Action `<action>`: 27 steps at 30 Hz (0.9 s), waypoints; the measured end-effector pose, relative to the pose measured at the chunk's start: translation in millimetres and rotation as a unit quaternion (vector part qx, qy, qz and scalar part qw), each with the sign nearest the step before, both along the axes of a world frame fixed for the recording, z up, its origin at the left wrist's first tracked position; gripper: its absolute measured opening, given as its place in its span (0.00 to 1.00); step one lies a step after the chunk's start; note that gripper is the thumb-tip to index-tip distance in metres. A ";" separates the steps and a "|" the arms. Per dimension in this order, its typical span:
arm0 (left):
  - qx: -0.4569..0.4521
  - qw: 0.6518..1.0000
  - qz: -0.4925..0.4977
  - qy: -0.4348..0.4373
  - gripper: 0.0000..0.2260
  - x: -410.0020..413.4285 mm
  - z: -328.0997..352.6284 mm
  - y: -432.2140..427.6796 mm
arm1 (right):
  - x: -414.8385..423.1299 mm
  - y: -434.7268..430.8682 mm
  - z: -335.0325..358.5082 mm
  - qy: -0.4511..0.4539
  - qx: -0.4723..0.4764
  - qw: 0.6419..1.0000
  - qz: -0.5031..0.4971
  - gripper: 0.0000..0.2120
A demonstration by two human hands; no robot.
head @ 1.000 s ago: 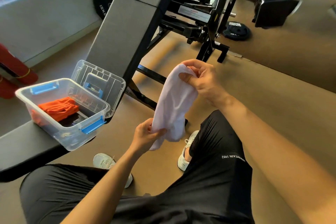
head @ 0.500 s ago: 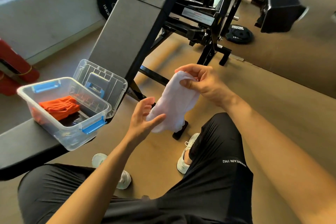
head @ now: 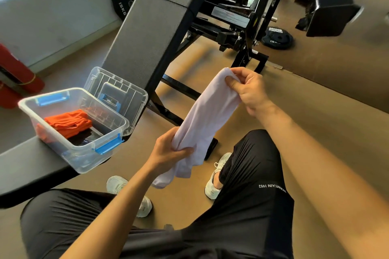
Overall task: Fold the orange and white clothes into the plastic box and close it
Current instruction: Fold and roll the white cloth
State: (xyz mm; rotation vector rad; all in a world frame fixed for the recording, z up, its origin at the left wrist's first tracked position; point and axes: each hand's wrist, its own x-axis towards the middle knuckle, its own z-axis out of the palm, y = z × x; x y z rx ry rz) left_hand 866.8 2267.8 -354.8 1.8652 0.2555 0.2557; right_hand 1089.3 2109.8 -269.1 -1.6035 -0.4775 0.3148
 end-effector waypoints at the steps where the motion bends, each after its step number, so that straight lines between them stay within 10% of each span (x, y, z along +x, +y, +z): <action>1: 0.002 1.000 -0.007 -0.002 0.22 -5.1 0.0 0.9 | 2.7 0.2 -5.7 0.005 -0.008 1.000 -0.009 0.06; 6: 0.070 0.995 -0.073 0.010 0.37 -25.2 9.2 1.9 | 16.2 2.2 -34.6 0.041 -0.066 0.996 -0.035 0.09; 13: 0.097 0.971 -0.212 0.050 0.26 -37.4 22.3 3.8 | 19.3 13.1 -51.8 0.058 -0.118 0.991 -0.003 0.14; 20: -0.221 0.934 -0.152 0.236 0.31 -37.3 17.9 16.2 | 7.5 17.6 -39.9 -0.009 -0.107 0.993 0.045 0.11; 27: -0.459 0.861 0.026 0.218 0.19 -26.0 1.4 19.0 | -51.5 8.1 -18.9 -0.091 -0.114 0.982 0.121 0.09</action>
